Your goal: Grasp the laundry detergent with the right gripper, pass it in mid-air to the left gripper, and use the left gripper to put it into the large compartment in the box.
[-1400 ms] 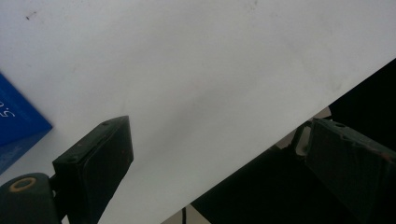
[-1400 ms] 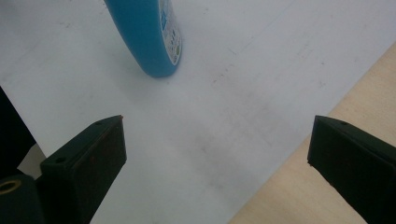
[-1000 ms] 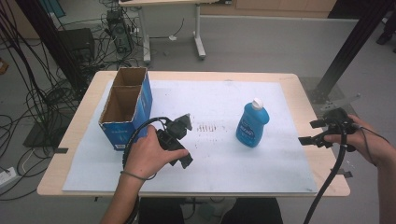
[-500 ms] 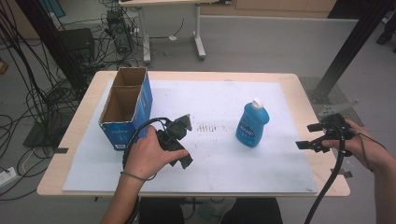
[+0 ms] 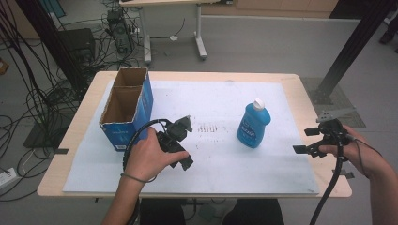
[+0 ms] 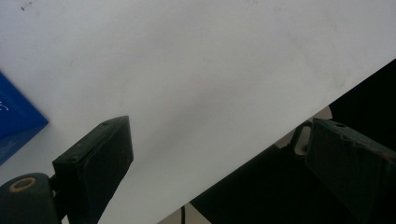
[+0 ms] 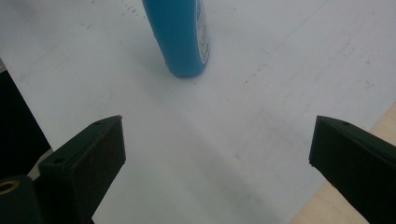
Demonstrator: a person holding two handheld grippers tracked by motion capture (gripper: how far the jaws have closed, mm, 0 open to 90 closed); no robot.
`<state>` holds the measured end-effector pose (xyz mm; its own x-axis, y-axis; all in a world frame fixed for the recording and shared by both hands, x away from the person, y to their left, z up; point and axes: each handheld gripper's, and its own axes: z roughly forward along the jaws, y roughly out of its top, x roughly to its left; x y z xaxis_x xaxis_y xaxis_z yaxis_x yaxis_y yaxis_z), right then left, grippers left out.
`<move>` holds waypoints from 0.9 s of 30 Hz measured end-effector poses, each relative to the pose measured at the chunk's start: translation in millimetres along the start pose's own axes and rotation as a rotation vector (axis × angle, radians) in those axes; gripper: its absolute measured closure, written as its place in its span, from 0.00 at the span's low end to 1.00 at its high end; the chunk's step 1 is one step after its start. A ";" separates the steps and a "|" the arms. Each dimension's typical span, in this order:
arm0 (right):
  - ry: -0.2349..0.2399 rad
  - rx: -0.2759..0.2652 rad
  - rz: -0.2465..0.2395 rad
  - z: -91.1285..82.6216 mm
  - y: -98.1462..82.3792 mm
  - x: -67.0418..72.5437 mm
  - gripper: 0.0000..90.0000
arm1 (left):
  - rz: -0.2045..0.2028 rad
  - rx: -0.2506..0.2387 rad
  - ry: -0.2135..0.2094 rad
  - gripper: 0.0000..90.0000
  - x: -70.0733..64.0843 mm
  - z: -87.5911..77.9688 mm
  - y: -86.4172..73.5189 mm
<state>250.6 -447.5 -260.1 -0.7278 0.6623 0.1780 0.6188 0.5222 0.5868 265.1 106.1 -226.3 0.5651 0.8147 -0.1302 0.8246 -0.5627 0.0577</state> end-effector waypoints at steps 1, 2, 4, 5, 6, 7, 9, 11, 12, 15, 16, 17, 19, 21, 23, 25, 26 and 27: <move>0.000 -0.003 -0.001 0.2 -0.7 0.5 0.04 | -0.001 -0.002 -0.002 0.09 0.3 0.0 -0.4; 0.000 -0.004 0.001 0.5 -1.1 0.9 0.04 | -0.001 -0.002 -0.002 0.09 0.3 -0.1 -0.5; 0.000 -0.011 0.001 1.0 -2.5 1.9 0.04 | 0.000 -0.001 -0.001 0.09 0.4 0.2 -1.1; 0.002 -0.014 0.001 1.5 -3.4 2.3 0.04 | -0.003 -0.002 -0.003 0.09 0.8 0.4 -1.7; 0.001 -0.016 0.002 1.8 -3.9 2.7 0.04 | -0.002 0.001 0.000 0.09 0.7 0.7 -1.7; 0.001 -0.019 0.005 3.0 -4.9 3.6 0.04 | -0.003 0.000 0.000 0.09 0.8 0.9 -1.9; 0.002 -0.024 0.002 4.3 -6.3 4.4 0.04 | -0.005 0.003 0.001 0.09 0.7 1.2 -1.9; 0.003 -0.028 0.002 5.7 -7.9 5.3 0.04 | -0.005 0.003 0.002 0.09 0.7 1.1 -1.9; 0.002 -0.031 0.003 5.9 -8.3 5.7 0.03 | -0.006 0.003 0.005 0.09 0.6 0.8 -2.0; -0.001 -0.040 0.002 7.1 -10.1 7.6 0.03 | -0.008 0.000 0.005 0.09 0.8 0.1 -2.4; -0.002 -0.041 0.002 7.3 -10.4 8.1 0.03 | -0.008 0.000 0.007 0.09 0.6 0.0 -2.3; -0.004 -0.042 0.003 7.8 -10.9 9.1 0.03 | -0.008 0.000 0.006 0.09 0.7 0.1 -2.3; -0.007 -0.048 0.004 8.4 -12.3 10.1 0.03 | -0.010 0.000 0.006 0.09 0.9 0.4 -2.2; -0.002 -0.054 0.008 9.1 -14.0 10.1 0.03 | -0.010 0.000 0.003 0.09 1.4 1.3 -2.2; -0.002 -0.060 0.010 10.4 -15.9 10.6 0.03 | -0.009 0.005 0.002 0.09 1.3 2.8 -1.7; -0.003 -0.058 0.010 12.1 -16.9 11.5 0.03 | -0.009 0.006 0.003 0.09 1.1 3.5 -1.4; -0.004 -0.061 0.009 12.7 -17.5 11.7 0.03 | -0.007 0.005 0.002 0.09 1.6 3.7 -1.4; 0.000 -0.062 0.011 13.7 -18.2 11.7 0.03 | -0.007 0.004 0.002 0.09 1.5 3.7 -1.5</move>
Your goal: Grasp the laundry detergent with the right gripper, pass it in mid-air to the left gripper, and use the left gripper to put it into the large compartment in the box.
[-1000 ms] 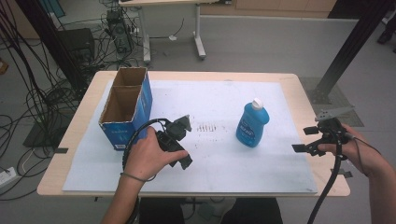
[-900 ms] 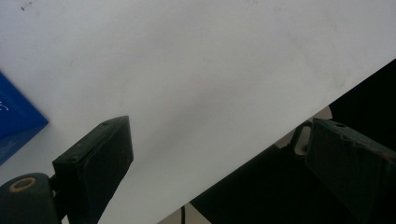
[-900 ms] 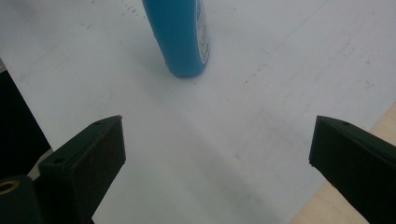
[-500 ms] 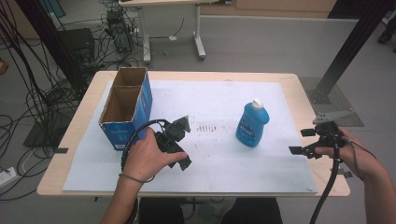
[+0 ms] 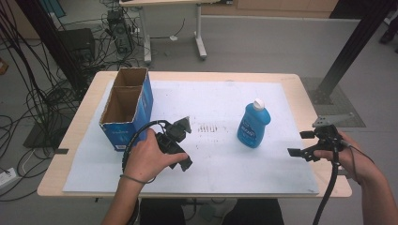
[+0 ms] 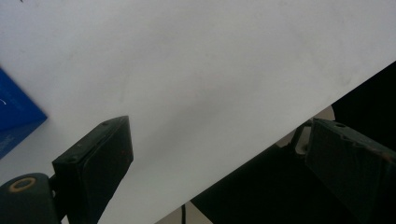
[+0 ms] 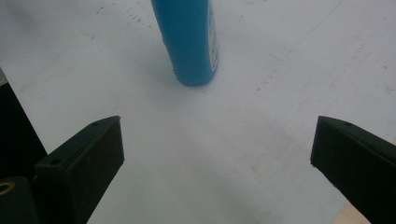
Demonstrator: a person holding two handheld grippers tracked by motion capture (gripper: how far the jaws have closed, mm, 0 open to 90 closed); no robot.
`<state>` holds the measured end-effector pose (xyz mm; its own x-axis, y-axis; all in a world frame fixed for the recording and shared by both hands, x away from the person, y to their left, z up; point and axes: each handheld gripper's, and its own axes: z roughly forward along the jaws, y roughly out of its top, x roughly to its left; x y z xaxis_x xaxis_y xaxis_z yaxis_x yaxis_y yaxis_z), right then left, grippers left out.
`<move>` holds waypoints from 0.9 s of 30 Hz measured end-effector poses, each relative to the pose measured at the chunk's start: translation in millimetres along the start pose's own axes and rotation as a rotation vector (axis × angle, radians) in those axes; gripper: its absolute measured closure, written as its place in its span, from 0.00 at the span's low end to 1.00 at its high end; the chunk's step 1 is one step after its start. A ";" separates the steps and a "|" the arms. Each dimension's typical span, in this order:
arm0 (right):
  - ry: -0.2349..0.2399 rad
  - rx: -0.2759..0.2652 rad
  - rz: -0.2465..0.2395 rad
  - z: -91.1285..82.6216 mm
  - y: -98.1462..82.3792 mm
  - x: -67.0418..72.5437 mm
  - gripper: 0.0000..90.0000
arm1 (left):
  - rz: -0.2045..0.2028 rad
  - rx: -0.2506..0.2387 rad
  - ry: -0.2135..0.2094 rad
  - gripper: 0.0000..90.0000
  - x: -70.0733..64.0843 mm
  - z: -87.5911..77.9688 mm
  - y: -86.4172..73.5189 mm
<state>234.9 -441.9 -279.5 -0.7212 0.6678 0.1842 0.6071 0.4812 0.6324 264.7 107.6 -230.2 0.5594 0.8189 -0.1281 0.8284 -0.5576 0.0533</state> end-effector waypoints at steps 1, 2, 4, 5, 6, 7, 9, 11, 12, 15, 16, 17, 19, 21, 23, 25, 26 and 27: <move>-0.001 -0.003 -0.002 0.9 -0.9 0.5 0.03 | 0.001 0.000 -0.001 0.09 0.1 0.1 0.1; -0.003 -0.005 -0.001 1.5 -1.5 1.1 0.03 | 0.001 0.001 -0.001 0.09 0.1 0.1 0.3; -0.002 -0.005 0.001 3.0 -2.2 1.3 0.03 | 0.000 0.000 -0.001 0.09 0.1 0.3 0.3; -0.005 -0.006 0.001 3.4 -2.7 1.9 0.03 | 0.002 0.001 -0.001 0.09 0.1 0.2 0.6; -0.007 -0.012 0.001 4.1 -4.0 2.3 0.03 | 0.002 0.001 -0.001 0.09 0.2 0.2 0.7; -0.007 -0.015 0.003 4.4 -4.5 2.5 0.03 | -0.001 0.000 -0.001 0.09 -0.1 0.5 0.6; -0.008 -0.019 0.004 5.6 -5.9 3.6 0.03 | 0.001 0.002 0.000 0.09 -0.2 0.6 0.9; -0.015 -0.020 -0.002 7.3 -6.7 5.7 0.03 | 0.000 0.000 0.000 0.09 -0.3 0.7 0.5; -0.020 -0.023 -0.003 8.2 -7.5 6.9 0.03 | 0.000 0.000 0.000 0.09 -0.1 0.6 0.3; -0.024 -0.031 -0.001 10.3 -9.7 8.6 0.03 | -0.001 -0.003 -0.002 0.09 -0.2 -0.1 -0.4; -0.028 -0.029 0.001 11.1 -9.7 9.6 0.03 | -0.001 -0.003 -0.001 0.09 -0.4 -0.2 -0.5; -0.027 -0.027 -0.001 11.5 -9.7 9.9 0.03 | -0.002 -0.002 -0.002 0.09 -0.3 -0.1 -0.4; -0.026 -0.031 -0.003 12.4 -10.8 10.6 0.03 | -0.002 -0.003 0.000 0.09 -0.1 -0.4 -0.7; -0.020 -0.036 -0.004 13.0 -11.8 10.7 0.03 | -0.003 -0.004 -0.001 0.09 0.5 -0.6 -1.2; -0.020 -0.040 -0.002 13.5 -12.8 11.3 0.03 | -0.006 -0.005 -0.002 0.09 0.7 -0.8 -1.7; -0.020 -0.042 -0.001 13.9 -13.5 12.0 0.03 | -0.005 -0.004 -0.001 0.09 0.5 -1.0 -1.8; -0.021 -0.045 -0.001 14.2 -14.1 12.3 0.03 | -0.007 -0.006 -0.002 0.09 0.6 -1.1 -2.1; -0.020 -0.050 0.001 14.4 -15.0 12.6 0.03 | -0.006 -0.006 -0.002 0.09 0.7 -1.2 -2.3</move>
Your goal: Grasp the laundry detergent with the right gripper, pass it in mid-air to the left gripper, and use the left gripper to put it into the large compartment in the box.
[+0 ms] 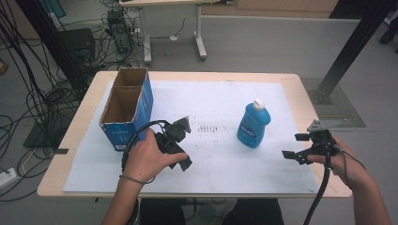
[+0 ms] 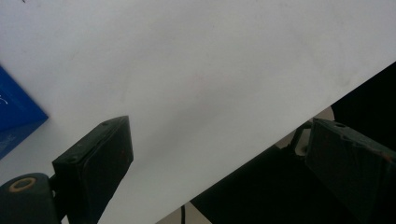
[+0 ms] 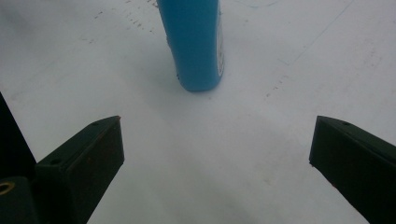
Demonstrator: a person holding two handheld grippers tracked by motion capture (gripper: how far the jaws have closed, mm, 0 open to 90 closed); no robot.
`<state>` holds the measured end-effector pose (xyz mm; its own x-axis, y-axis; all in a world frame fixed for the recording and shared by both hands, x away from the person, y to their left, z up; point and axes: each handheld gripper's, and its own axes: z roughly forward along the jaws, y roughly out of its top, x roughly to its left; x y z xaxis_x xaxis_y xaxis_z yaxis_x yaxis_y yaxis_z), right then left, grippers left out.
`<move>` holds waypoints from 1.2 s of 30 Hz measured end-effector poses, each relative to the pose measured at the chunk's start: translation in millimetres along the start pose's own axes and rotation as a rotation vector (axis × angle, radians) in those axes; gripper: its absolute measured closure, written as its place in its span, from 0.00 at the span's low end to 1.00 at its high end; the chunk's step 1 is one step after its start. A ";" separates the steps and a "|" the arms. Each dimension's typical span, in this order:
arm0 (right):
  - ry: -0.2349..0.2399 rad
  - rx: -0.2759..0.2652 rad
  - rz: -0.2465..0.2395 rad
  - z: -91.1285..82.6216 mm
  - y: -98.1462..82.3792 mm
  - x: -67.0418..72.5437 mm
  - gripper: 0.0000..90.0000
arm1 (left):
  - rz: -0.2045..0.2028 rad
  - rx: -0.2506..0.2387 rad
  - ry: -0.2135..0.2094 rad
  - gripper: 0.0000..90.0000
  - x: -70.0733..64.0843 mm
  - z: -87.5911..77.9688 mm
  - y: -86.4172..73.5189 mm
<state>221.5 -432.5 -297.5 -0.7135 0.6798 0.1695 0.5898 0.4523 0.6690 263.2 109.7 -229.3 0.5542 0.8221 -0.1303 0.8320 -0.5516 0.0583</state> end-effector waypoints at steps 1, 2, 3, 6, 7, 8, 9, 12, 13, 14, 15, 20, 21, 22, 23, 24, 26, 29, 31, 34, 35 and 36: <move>0.003 -0.004 0.001 0.0 -0.9 -0.3 0.04 | 0.001 0.000 0.001 0.09 0.0 -0.2 -0.2; 0.008 -0.008 -0.003 -0.1 -1.8 -0.5 0.04 | 0.000 0.000 0.001 0.09 0.3 -0.2 -0.3; 0.009 -0.017 -0.005 -0.2 -3.2 -0.1 0.04 | 0.001 0.002 0.001 0.09 0.3 -0.2 -0.2; 0.008 -0.026 0.001 -0.1 -5.1 0.7 0.04 | 0.001 0.003 0.001 0.09 0.5 0.0 -0.3; 0.004 -0.032 0.002 0.1 -6.1 1.6 0.04 | 0.002 0.003 0.002 0.09 0.4 0.0 -0.2; 0.003 -0.035 0.004 0.4 -6.8 1.7 0.04 | 0.000 0.003 0.000 0.09 0.5 0.0 -0.3; 0.009 -0.031 0.006 0.7 -6.7 1.2 0.04 | 0.001 0.004 0.001 0.09 0.5 0.0 -0.2; 0.017 -0.030 0.008 1.8 -7.5 1.4 0.04 | 0.000 0.005 0.000 0.09 0.0 -0.1 -0.3; 0.019 -0.031 0.005 1.9 -7.9 1.8 0.04 | 0.001 0.006 0.000 0.09 -0.2 -0.1 -0.2; 0.014 -0.031 0.006 2.2 -8.2 3.1 0.03 | 0.000 0.006 0.001 0.09 -0.4 0.0 -0.2; 0.013 -0.030 0.003 2.6 -8.1 3.4 0.03 | -0.002 0.005 0.002 0.09 -0.8 0.3 -0.4; 0.006 -0.047 0.017 3.8 -12.0 5.1 0.03 | 0.001 0.009 0.002 0.09 -0.8 0.1 -0.2; 0.007 -0.052 0.018 4.1 -12.8 5.2 0.03 | 0.000 0.008 0.002 0.09 -0.9 -0.1 -0.3; 0.016 -0.051 0.020 4.6 -13.1 4.3 0.03 | -0.001 0.007 0.002 0.09 -1.0 -0.2 -0.3; 0.017 -0.050 0.019 5.0 -13.0 4.5 0.03 | -0.002 0.007 0.002 0.09 -0.9 -0.4 -0.4; 0.017 -0.047 0.020 5.5 -12.8 4.9 0.03 | -0.002 0.006 0.002 0.09 -0.9 -0.6 -0.5; 0.026 -0.045 0.028 6.8 -13.0 4.2 0.04 | -0.001 0.005 0.003 0.09 -0.8 -1.1 -0.7; 0.026 -0.039 0.022 8.1 -12.7 4.8 0.04 | -0.002 0.004 0.003 0.09 -0.7 -1.6 -1.1; 0.029 -0.040 0.016 9.0 -13.6 5.0 0.04 | -0.004 0.003 0.004 0.09 -0.9 -1.7 -1.6; 0.030 -0.045 0.018 10.6 -15.7 5.6 0.04 | -0.006 0.004 0.005 0.09 -0.9 -1.6 -1.8; 0.030 -0.047 0.019 11.1 -16.5 5.9 0.04 | -0.006 0.003 0.004 0.09 -0.8 -1.6 -1.9; 0.030 -0.048 0.022 11.3 -16.9 6.0 0.04 | -0.007 0.003 0.002 0.09 -0.5 -1.5 -2.2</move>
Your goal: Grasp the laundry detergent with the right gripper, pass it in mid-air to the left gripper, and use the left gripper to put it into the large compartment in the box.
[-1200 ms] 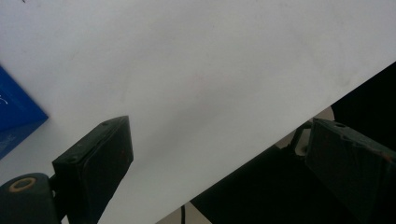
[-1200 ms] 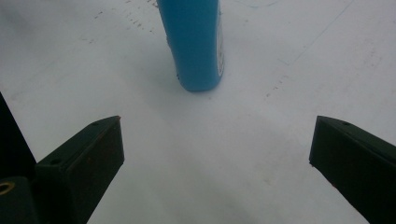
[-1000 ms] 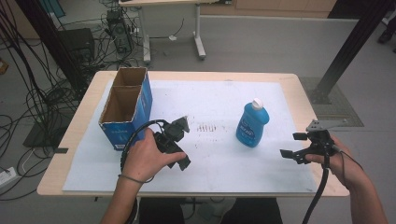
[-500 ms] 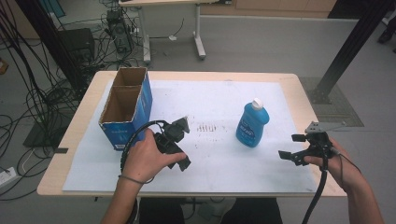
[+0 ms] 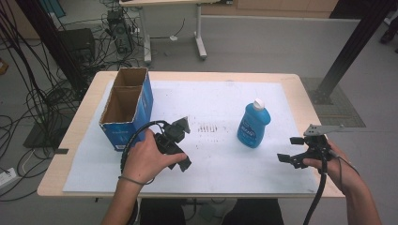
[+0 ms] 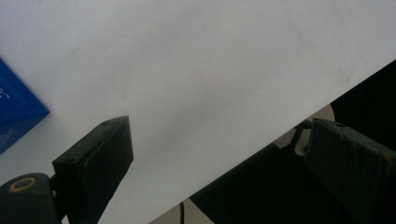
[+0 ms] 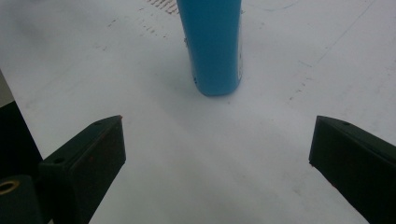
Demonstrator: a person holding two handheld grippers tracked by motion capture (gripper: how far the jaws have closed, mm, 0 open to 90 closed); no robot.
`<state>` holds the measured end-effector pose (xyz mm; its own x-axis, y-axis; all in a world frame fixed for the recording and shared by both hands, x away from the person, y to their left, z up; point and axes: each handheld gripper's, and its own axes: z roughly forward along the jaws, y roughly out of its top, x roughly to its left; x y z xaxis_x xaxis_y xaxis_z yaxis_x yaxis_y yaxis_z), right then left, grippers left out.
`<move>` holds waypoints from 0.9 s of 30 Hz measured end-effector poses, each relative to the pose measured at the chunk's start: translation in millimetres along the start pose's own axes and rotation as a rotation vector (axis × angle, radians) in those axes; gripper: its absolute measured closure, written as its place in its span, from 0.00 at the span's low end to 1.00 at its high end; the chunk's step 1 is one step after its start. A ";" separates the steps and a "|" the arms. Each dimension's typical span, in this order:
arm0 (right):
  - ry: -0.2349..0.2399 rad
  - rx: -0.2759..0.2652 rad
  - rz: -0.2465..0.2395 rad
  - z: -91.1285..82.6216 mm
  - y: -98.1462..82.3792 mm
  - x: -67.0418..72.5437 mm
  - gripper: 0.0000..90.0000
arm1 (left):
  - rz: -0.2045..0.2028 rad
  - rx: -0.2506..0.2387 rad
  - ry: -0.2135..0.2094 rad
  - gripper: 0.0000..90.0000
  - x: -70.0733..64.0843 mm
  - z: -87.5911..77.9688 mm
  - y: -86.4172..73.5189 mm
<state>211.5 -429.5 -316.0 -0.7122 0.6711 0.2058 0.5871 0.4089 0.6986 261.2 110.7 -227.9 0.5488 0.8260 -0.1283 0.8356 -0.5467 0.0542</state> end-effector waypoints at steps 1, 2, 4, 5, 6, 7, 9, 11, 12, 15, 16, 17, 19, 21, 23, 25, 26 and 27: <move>0.002 -0.002 -0.001 0.5 -0.8 0.0 0.04 | 0.001 0.000 0.001 0.09 -0.2 0.0 0.0; -0.002 -0.008 -0.001 0.8 -1.6 0.6 0.04 | 0.000 0.000 0.000 0.09 0.0 -0.1 -0.1; -0.008 -0.011 0.005 1.2 -2.4 1.3 0.03 | 0.001 0.001 0.002 0.09 0.1 -0.1 0.0; -0.015 -0.018 0.010 1.3 -3.4 2.0 0.03 | 0.000 0.000 0.001 0.09 0.3 -0.2 -0.1; -0.021 -0.027 0.016 1.3 -4.9 2.4 0.02 | 0.000 -0.001 0.000 0.09 0.5 -0.1 -0.3; -0.023 -0.031 0.022 1.4 -5.7 2.5 0.02 | 0.000 -0.001 0.000 0.09 0.6 0.1 -0.4; -0.022 -0.040 0.027 2.3 -7.8 2.2 0.02 | -0.002 -0.001 -0.001 0.09 0.7 0.7 -0.6; -0.018 -0.045 0.019 4.1 -9.5 2.2 0.02 | -0.002 -0.001 -0.001 0.09 1.0 1.1 -0.7; -0.017 -0.049 0.019 4.6 -10.4 2.4 0.03 | -0.002 -0.001 -0.002 0.09 1.0 1.3 -0.8; -0.007 -0.062 0.016 6.6 -12.9 2.1 0.03 | 0.002 0.001 -0.004 0.09 1.6 1.5 -0.7; -0.006 -0.065 0.014 7.4 -13.7 2.2 0.03 | -0.003 -0.002 -0.004 0.09 1.0 1.9 -1.2; -0.004 -0.068 0.013 8.4 -14.5 2.3 0.03 | -0.001 -0.001 -0.004 0.09 1.1 1.9 -1.1; -0.001 -0.079 0.014 10.1 -16.5 2.5 0.03 | -0.003 -0.003 -0.005 0.09 0.9 2.1 -1.5; -0.001 -0.083 0.012 12.1 -17.6 3.4 0.03 | -0.004 -0.001 -0.006 0.09 1.0 2.3 -1.5; 0.002 -0.092 0.013 14.3 -19.4 3.7 0.03 | -0.005 0.000 -0.004 0.09 1.1 2.3 -1.5; 0.000 -0.099 0.008 16.4 -20.5 4.3 0.03 | -0.005 -0.002 -0.004 0.09 1.3 2.2 -2.1; -0.006 -0.103 0.005 17.7 -21.2 5.2 0.03 | -0.006 -0.003 -0.003 0.09 1.3 2.2 -2.4; -0.005 -0.107 0.008 18.5 -21.9 5.0 0.03 | -0.006 -0.003 -0.005 0.09 1.6 2.2 -2.6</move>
<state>202.3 -423.7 -343.0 -0.7059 0.6770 0.2082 0.5478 0.3356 0.7663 259.8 113.1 -230.4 0.5433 0.8289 -0.1331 0.8391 -0.5409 0.0567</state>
